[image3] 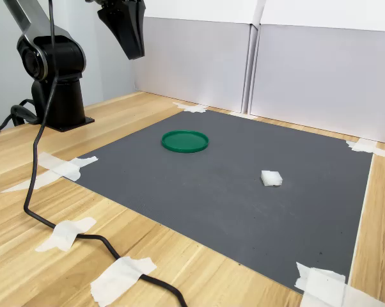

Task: Grasp a white terminal and put it on the green lid.

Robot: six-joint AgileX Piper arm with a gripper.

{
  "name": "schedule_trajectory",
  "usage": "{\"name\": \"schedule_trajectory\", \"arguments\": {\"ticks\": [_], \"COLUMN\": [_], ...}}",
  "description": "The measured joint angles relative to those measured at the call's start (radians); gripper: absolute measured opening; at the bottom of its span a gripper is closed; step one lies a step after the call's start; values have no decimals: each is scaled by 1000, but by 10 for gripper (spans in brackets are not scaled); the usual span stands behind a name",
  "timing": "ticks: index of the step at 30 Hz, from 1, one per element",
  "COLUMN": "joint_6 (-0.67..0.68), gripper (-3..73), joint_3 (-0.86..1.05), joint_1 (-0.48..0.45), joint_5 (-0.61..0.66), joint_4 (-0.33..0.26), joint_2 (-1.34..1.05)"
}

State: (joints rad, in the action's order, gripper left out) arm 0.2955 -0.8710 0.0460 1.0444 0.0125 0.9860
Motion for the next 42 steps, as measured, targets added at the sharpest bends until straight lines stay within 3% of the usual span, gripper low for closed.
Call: {"name": "schedule_trajectory", "arguments": {"ticks": [7,11,17,26,42], "joint_6": [-10,-59,-151,-80,-34], "gripper": [588,694,712,689,682], "joint_3": [-184,-305,-513,-775,-842], "joint_1": [-74,-78,-78,-78,-76], "joint_5": [11,20,53,66,57], "joint_4": [-46,-21,-20,-62,-95], "joint_2": [211,362,615,931,1141]}}
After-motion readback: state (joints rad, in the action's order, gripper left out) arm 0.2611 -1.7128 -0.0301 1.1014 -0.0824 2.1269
